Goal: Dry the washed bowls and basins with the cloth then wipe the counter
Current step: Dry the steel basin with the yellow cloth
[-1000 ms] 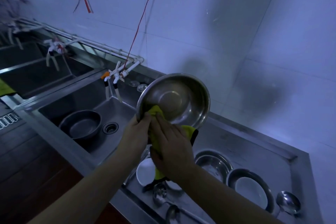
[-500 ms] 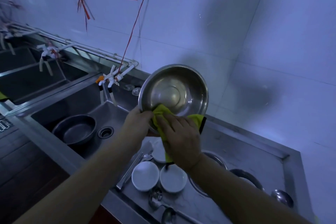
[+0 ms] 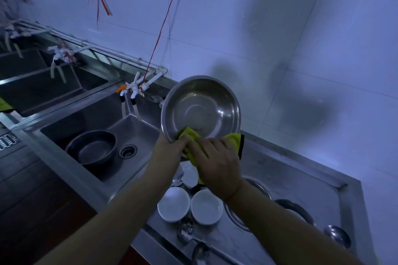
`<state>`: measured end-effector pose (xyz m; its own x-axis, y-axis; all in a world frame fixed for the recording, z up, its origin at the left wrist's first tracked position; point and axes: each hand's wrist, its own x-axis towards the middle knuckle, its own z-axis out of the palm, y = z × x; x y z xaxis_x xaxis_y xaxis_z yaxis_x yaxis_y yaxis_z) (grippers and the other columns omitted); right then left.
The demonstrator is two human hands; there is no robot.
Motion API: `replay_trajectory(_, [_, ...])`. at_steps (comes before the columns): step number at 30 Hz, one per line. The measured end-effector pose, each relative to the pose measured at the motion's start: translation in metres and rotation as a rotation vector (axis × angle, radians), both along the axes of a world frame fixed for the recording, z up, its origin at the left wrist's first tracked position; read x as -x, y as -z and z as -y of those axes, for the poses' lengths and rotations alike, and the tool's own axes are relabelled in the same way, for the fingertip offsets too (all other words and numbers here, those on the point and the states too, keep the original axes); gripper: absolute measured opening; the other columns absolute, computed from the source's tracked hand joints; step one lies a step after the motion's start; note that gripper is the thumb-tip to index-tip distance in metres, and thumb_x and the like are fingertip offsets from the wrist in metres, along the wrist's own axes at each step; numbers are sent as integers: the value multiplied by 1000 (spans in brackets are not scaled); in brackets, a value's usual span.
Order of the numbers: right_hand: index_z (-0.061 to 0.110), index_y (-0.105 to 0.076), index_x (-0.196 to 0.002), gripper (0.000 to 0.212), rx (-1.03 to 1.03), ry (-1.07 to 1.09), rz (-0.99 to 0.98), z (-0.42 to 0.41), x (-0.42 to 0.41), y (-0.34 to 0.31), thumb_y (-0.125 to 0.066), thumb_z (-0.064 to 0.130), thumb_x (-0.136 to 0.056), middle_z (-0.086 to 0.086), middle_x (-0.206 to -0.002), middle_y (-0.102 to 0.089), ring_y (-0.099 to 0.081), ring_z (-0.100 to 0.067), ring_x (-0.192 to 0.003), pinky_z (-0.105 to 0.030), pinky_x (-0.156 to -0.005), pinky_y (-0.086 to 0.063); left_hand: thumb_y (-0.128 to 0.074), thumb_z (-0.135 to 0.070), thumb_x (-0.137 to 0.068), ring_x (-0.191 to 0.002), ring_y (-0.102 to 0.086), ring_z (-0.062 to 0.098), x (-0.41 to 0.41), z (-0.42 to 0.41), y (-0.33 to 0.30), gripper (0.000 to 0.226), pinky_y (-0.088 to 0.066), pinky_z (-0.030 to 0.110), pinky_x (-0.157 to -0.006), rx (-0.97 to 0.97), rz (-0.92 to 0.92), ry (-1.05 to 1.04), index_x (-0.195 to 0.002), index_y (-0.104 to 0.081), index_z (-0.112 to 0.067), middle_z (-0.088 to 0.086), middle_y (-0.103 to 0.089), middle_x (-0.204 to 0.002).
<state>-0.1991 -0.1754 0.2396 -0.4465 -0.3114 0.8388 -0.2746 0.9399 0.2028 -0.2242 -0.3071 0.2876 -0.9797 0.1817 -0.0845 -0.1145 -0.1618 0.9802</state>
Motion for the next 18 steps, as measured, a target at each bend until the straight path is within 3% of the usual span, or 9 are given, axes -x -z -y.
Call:
replay_trajectory(2, [13,-72,-109,20,4,0,28,5,-2,9,-62,21,-93,-5,-101,-72,-65,-22,-78,-34,-67,-44,-47,3,-91,-80,-65,33,3,2,3,25,-56,39,-64,-31,4,-26,-114,-55,1,20,-65,-90])
replay_trajectory(5, [12,-72,-109,22,-88,-67,53,-8,-2,17,-61,23,-93,-8,-104,-72,-68,-22,-86,-33,-72,-47,-49,9,-86,-56,-66,19,10,16,0,25,-53,28,-45,150,-106,-3,-104,-59,-5,14,-66,-76])
replay_trajectory(8, [13,-74,-99,17,-325,-168,52,-41,2,13,-59,15,-93,-8,-97,-72,-69,-23,-85,-33,-74,-52,-51,6,-83,-58,-68,21,21,38,-11,36,-53,26,-47,452,-174,211,-106,-58,-20,11,-67,-81])
replay_trajectory(10, [15,-75,-93,19,-416,-200,49,-55,4,10,-57,11,-93,-7,-92,-72,-69,-23,-83,-32,-74,-53,-51,4,-83,-59,-69,23,30,47,-20,39,-53,26,-47,530,-166,331,-99,-57,-32,11,-67,-80])
replay_trajectory(13, [15,-74,-87,15,-323,-163,33,-49,7,8,-60,11,-91,-6,-84,-71,-67,-23,-73,-32,-68,-52,-53,1,-83,-52,-66,15,34,40,-19,31,-50,22,-44,448,-172,149,-88,-61,-28,9,-65,-74])
replay_trajectory(15, [15,-73,-87,10,-218,-90,26,-34,8,9,-64,15,-90,-5,-80,-70,-64,-23,-67,-33,-62,-49,-58,2,-82,-55,-64,14,24,27,-6,24,-52,23,-46,357,-134,25,-99,-62,-15,9,-65,-77])
replay_trajectory(18, [15,-74,-94,9,-88,-18,21,-14,8,17,-67,18,-89,-6,-84,-71,-63,-23,-68,-33,-63,-45,-57,5,-82,-76,-69,33,8,13,15,34,-59,44,-64,176,-31,42,-114,-57,-7,19,-67,-91])
